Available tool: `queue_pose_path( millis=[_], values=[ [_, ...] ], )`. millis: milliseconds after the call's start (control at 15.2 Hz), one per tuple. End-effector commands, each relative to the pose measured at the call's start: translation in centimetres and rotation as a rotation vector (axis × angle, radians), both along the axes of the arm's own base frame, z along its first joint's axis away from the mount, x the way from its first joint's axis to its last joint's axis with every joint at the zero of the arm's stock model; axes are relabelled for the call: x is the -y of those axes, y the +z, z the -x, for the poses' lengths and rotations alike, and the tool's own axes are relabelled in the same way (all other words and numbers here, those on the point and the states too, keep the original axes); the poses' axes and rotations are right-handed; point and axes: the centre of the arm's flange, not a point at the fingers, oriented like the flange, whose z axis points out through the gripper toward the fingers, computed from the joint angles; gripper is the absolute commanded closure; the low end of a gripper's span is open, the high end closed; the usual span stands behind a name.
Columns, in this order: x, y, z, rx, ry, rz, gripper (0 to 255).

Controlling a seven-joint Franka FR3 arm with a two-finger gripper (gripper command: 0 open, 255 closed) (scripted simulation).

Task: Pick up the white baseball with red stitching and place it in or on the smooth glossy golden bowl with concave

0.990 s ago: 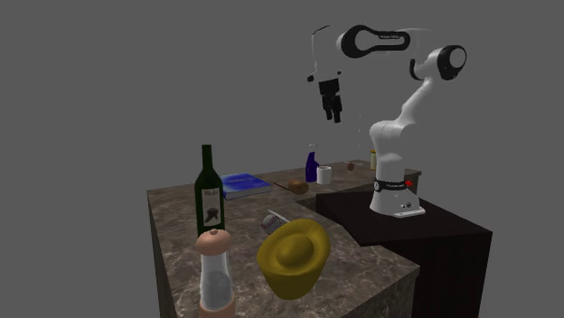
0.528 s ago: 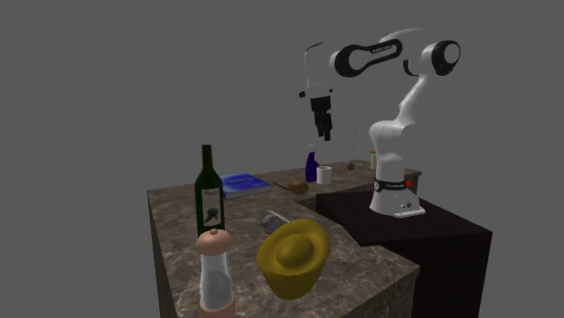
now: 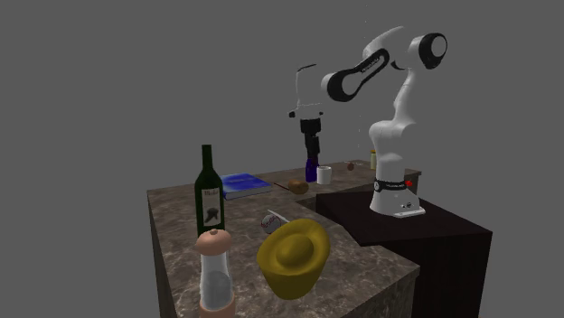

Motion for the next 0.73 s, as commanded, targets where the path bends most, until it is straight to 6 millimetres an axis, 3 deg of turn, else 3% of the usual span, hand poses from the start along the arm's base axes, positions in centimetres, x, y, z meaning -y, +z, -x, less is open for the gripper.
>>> queue_pose_path(
  millis=[0,660],
  values=[
    [-0.7,-1.9,-1.4,0.021,-0.007,-0.004,0],
    [-4.4,-11.1,-8.6,0.105,-0.042,-0.018,0]
  ],
)
